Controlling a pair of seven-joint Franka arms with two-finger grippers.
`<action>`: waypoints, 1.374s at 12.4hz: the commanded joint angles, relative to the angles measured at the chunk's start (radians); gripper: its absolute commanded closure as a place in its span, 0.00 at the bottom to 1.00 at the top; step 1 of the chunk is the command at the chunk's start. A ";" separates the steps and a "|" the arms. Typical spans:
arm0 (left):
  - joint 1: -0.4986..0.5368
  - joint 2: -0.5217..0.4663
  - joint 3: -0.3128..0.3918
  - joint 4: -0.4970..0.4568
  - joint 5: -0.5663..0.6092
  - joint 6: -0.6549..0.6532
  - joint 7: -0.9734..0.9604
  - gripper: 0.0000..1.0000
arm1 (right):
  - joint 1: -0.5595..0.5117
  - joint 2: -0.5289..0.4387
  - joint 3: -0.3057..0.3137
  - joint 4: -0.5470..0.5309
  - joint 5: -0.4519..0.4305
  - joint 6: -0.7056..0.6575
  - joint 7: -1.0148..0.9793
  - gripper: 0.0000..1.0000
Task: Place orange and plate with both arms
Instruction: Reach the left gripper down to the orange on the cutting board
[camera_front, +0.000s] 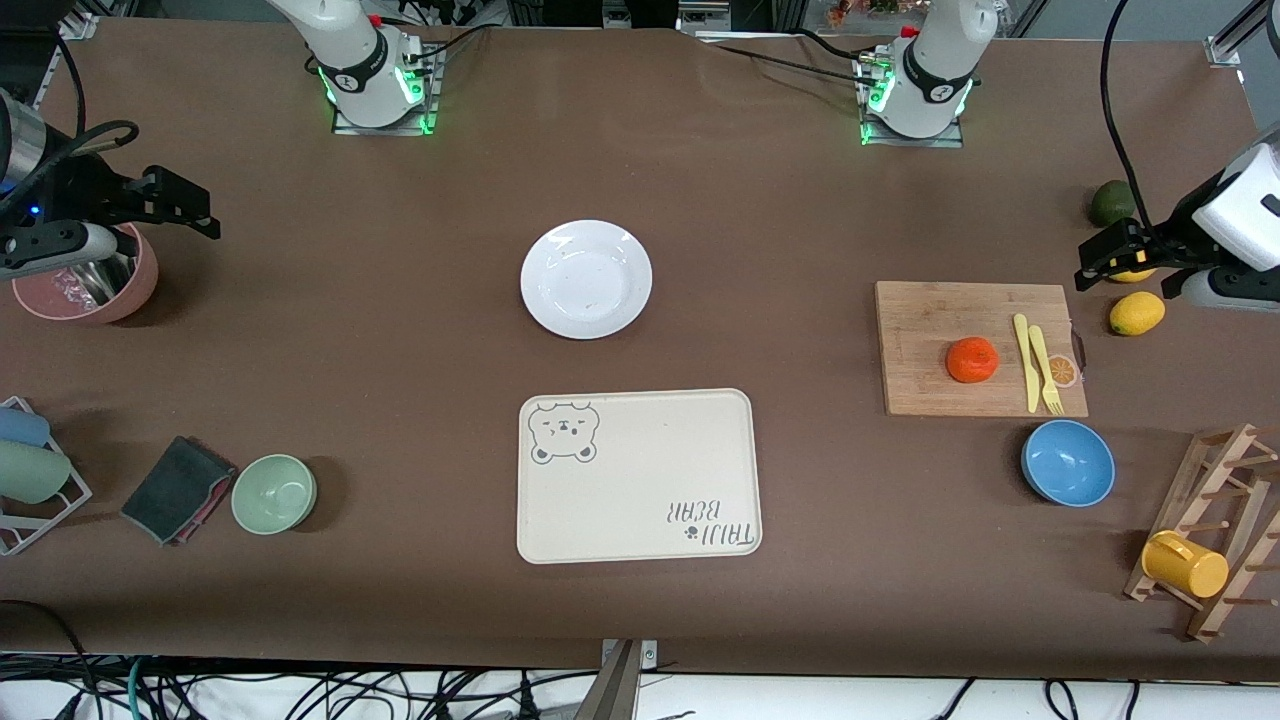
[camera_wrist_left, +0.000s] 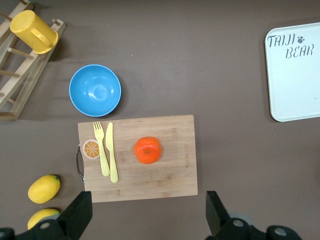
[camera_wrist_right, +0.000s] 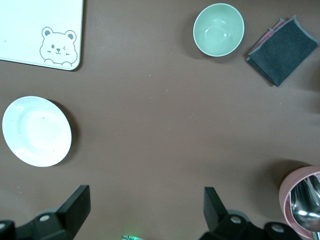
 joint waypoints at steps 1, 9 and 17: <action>0.000 0.018 0.001 0.018 -0.024 -0.012 0.020 0.00 | -0.001 0.012 0.002 0.033 -0.009 -0.020 0.001 0.00; 0.040 0.361 0.003 0.036 -0.029 0.009 0.032 0.00 | -0.001 0.012 0.002 0.033 -0.009 -0.020 0.003 0.00; 0.046 0.407 0.001 -0.395 -0.041 0.620 0.012 0.00 | -0.001 0.012 0.002 0.033 -0.009 -0.021 0.004 0.00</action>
